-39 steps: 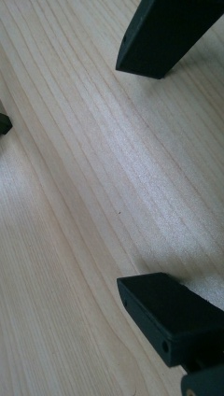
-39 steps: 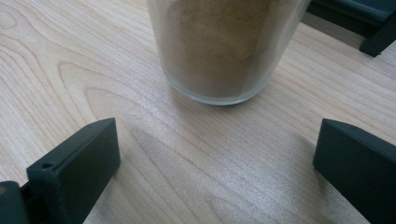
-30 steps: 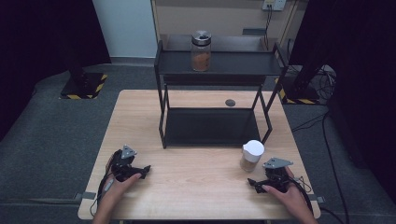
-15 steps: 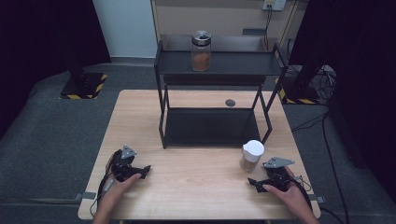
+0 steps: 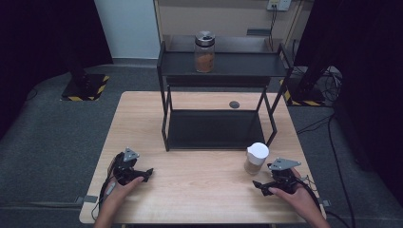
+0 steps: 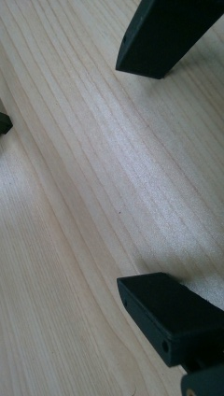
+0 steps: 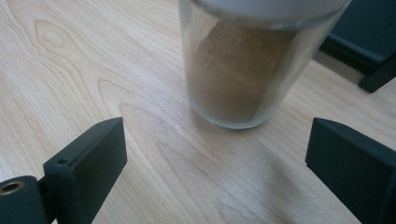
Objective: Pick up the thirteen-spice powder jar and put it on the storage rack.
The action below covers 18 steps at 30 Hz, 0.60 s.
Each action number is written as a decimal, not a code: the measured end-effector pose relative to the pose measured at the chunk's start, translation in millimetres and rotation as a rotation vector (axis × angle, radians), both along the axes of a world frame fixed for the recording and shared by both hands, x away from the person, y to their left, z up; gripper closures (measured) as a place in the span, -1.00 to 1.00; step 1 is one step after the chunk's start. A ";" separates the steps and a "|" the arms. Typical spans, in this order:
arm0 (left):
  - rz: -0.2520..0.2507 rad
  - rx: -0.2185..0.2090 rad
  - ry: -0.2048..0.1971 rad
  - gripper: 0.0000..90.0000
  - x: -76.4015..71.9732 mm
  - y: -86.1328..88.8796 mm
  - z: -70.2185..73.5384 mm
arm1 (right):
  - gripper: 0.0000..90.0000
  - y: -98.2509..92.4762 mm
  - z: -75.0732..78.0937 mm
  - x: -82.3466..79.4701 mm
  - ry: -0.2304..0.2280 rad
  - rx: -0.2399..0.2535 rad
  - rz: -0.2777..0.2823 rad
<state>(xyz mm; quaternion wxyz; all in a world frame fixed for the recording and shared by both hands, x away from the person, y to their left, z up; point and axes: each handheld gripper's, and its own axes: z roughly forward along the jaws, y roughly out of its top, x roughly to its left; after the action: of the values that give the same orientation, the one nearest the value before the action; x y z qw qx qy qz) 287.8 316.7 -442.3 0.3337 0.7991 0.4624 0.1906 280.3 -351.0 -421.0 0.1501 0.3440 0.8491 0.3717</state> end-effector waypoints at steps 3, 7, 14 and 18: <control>0.000 0.000 0.000 -1.00 0.0 0.0 0.0 | -0.84 -2.2 2.9 2.0 -0.002 0.010 0.003; 0.000 0.000 0.000 -1.00 0.0 0.0 0.0 | -0.82 -3.0 1.3 3.3 -0.011 0.022 -0.005; 0.001 0.001 -0.001 -1.00 -0.3 -0.2 0.0 | -0.78 -2.6 -4.3 6.0 -0.023 0.051 -0.002; 0.001 0.001 0.000 -1.00 -0.3 -0.2 0.0 | -0.72 -0.8 -5.2 6.4 -0.040 0.048 -0.015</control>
<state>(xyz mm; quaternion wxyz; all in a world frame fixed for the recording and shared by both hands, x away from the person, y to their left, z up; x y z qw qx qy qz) 287.5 316.5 -442.3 0.3335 0.7989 0.4626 0.1911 286.7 -351.8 -426.2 0.1615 0.3465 0.8341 0.3976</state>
